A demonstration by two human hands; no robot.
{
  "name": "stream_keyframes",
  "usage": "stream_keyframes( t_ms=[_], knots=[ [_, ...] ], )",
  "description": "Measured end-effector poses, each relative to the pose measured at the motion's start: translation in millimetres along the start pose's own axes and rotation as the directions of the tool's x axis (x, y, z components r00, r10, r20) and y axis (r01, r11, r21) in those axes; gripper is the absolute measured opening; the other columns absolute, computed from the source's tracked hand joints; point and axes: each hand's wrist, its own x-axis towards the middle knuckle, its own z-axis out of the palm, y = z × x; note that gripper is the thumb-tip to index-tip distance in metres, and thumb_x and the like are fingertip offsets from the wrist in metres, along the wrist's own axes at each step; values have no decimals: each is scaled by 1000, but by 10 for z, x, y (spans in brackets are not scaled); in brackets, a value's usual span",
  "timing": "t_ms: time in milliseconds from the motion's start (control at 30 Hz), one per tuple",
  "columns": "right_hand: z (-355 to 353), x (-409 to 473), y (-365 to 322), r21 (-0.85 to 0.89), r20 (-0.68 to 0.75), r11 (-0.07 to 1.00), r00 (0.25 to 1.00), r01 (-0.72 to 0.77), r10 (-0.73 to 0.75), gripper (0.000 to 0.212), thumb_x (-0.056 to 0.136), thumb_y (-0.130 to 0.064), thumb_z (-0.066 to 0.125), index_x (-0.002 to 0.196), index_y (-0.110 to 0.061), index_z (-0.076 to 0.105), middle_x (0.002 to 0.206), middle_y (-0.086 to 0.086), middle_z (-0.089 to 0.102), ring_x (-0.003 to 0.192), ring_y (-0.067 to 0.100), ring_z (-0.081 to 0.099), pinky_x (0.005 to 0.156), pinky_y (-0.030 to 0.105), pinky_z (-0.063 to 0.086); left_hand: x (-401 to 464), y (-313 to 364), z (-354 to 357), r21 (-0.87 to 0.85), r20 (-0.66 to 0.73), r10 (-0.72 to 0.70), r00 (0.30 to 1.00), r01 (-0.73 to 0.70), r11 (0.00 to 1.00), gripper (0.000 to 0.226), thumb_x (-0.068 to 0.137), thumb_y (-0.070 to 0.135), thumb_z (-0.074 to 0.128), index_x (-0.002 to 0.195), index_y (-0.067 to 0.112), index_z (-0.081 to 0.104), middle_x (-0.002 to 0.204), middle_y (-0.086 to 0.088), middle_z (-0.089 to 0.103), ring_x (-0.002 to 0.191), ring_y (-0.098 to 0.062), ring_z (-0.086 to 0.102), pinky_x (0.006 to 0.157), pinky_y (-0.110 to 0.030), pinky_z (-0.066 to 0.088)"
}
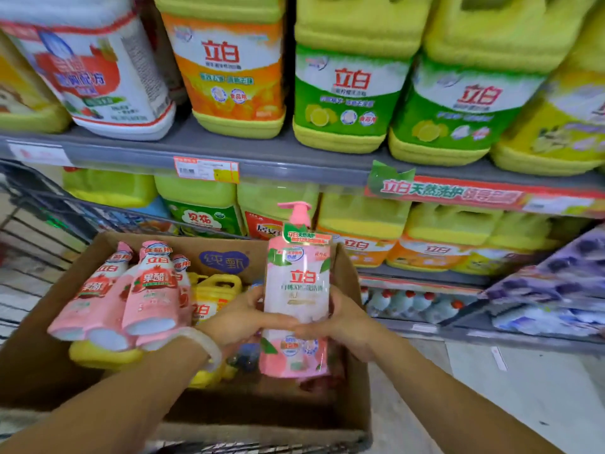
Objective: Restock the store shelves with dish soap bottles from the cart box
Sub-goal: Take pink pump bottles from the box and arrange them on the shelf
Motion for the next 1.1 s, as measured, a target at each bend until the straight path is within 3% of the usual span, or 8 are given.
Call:
stream_keyframes(
  t_ms=[67,200,333,500,600,733,867,1100],
  knots=[
    [-153,-327,-90,-2,-42,998,997,69,-69,62,68,17,72,111,-23,54,85,-18,73,81,-1,70,64,17,54,-120,182,313,34,22,69,997,-70,997,58,70,-1,77,122,12,56,107,-6,72,88,-17,72,62,-25,56],
    [-614,-1103,-228,-64,-144,981,971,184,-191,58,67,14,75,110,-20,56,94,-11,74,86,4,70,67,20,56,-295,495,1115,92,111,196,974,-207,974,58,66,-6,76,120,7,58,104,-7,73,91,-19,71,66,-25,56],
    [-1298,-2153,-363,-141,-240,949,920,283,-310,62,64,11,78,115,-16,57,109,2,71,98,16,69,80,32,57,-467,832,2254,171,202,291,935,-326,930,77,54,13,87,124,9,56,111,-10,71,102,-28,68,91,-46,53],
    [-2134,-3429,-598,-288,-382,896,817,339,-432,63,65,6,80,118,-17,55,108,1,71,94,12,69,77,30,57,-635,1367,3718,221,308,396,865,-470,855,42,74,0,72,112,15,63,103,-4,74,85,-16,70,67,-25,57],
    [-2517,-4135,-753,-341,-439,864,749,371,-495,53,69,8,76,108,-22,55,91,-10,70,70,-4,67,57,12,51,-717,1684,4456,222,400,441,804,-552,804,52,69,2,75,118,15,61,109,-6,72,90,-19,70,65,-25,56],
    [-2964,-4841,-934,-444,-489,804,645,395,-587,52,69,8,76,101,-29,57,93,-16,71,82,-1,69,68,16,55,-766,2069,5264,196,474,504,722,-645,739,52,65,0,77,112,15,62,102,-6,74,78,-14,72,56,-20,55],
    [-3428,-5302,-1075,-509,-526,763,558,398,-642,56,73,16,69,97,-32,53,78,-26,70,75,-11,66,62,9,51,-633,2404,5937,168,534,562,632,-730,662,62,56,0,85,113,10,63,101,-9,74,91,-22,72,77,-31,58],
    [-4537,-5684,-1563,-622,-575,707,417,335,-704,61,70,11,74,112,-28,53,97,-14,69,81,-3,69,65,16,55,-231,3214,6951,66,588,656,473,-836,544,49,61,-6,81,103,15,65,95,-5,75,83,-17,73,67,-26,59]
  ],
)
